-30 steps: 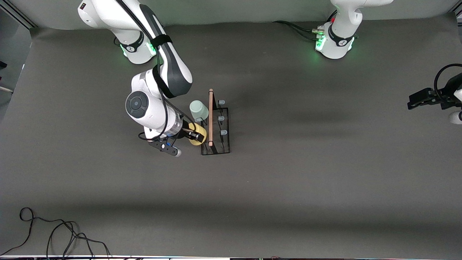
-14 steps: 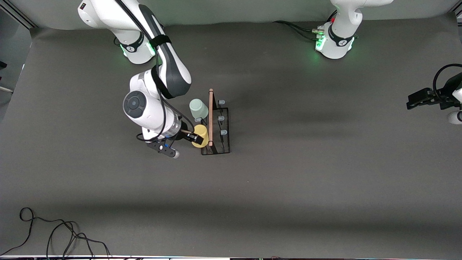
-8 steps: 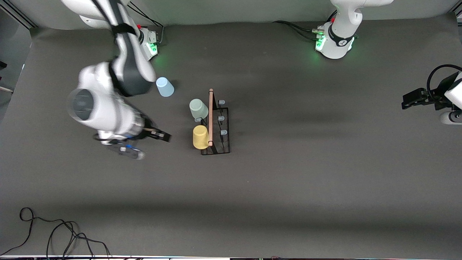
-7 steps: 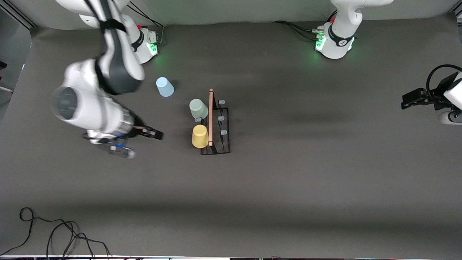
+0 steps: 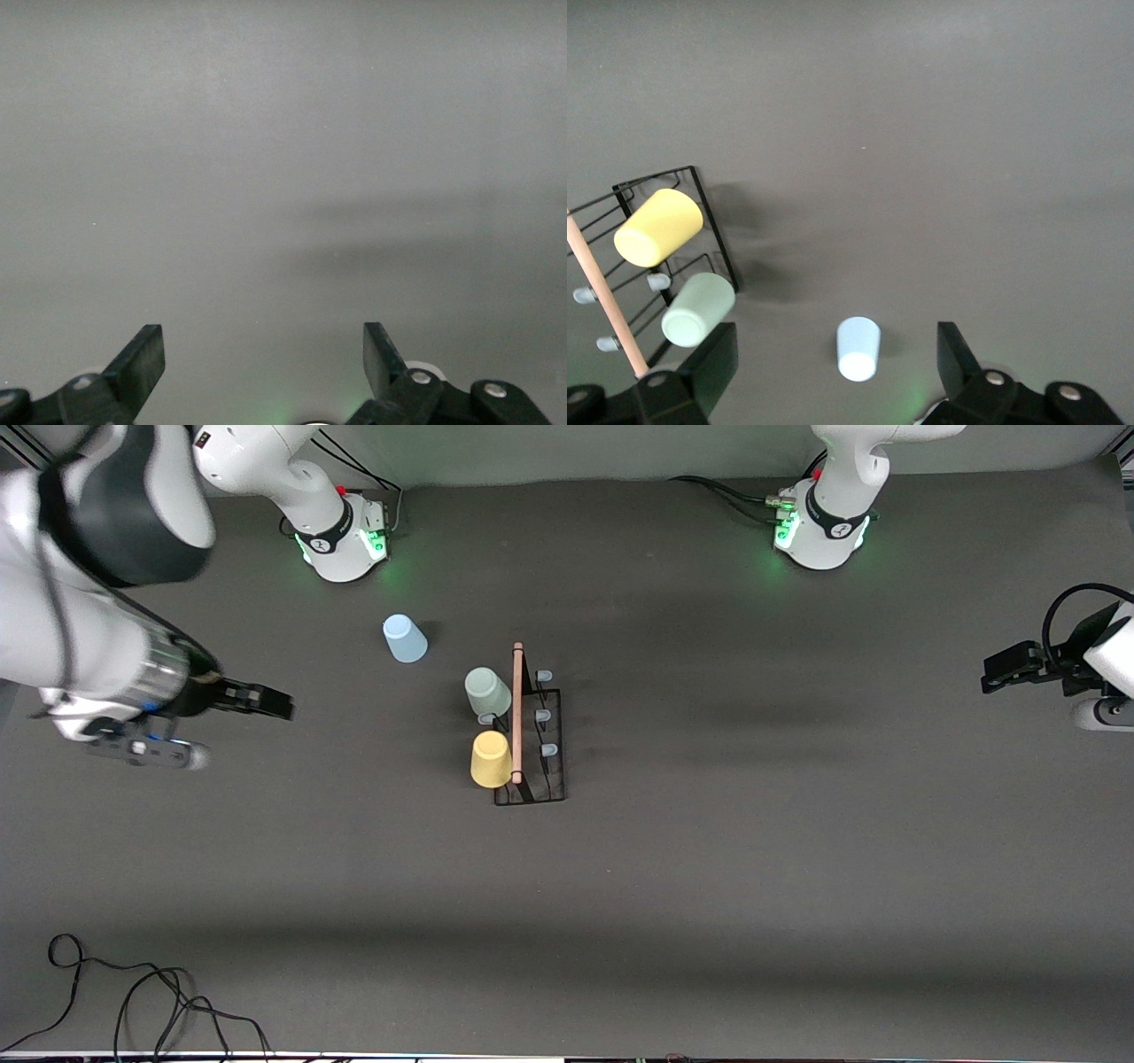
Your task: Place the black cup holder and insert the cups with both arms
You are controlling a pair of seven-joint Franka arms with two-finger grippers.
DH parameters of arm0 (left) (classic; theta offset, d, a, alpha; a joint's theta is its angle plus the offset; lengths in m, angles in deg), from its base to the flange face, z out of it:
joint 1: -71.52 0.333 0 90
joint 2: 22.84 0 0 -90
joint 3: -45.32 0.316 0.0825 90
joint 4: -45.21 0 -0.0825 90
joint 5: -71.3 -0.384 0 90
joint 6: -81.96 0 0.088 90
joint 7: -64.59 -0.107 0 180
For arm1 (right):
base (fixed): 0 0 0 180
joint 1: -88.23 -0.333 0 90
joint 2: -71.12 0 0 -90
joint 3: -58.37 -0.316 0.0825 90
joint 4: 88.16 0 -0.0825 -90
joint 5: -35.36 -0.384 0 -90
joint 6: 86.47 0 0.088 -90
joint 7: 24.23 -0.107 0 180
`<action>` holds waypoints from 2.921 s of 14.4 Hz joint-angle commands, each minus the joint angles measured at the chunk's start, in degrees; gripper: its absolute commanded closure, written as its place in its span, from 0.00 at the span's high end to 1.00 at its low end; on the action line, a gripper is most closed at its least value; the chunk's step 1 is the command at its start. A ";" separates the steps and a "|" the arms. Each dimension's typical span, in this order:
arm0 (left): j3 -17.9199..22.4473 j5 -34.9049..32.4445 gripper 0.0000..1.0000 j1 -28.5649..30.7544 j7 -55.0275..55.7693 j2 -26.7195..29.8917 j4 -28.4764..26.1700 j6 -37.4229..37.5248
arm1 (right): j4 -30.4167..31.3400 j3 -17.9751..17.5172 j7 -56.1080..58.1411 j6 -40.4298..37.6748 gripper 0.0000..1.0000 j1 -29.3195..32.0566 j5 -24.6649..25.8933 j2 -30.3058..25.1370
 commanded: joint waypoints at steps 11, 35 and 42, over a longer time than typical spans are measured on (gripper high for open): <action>0.11 0.08 1.00 -0.31 -0.60 0.72 -0.90 -2.02 | -6.07 2.86 8.83 -7.11 1.00 1.81 4.79 0.55; 0.11 0.08 1.00 -0.13 -0.42 1.07 -1.34 -1.23 | 10.29 -55.86 10.85 6.60 1.00 56.67 16.57 -15.10; 0.11 -0.89 1.00 -0.40 -1.91 1.07 -1.08 -1.58 | 10.19 -53.49 11.02 6.25 1.00 56.40 12.43 -15.01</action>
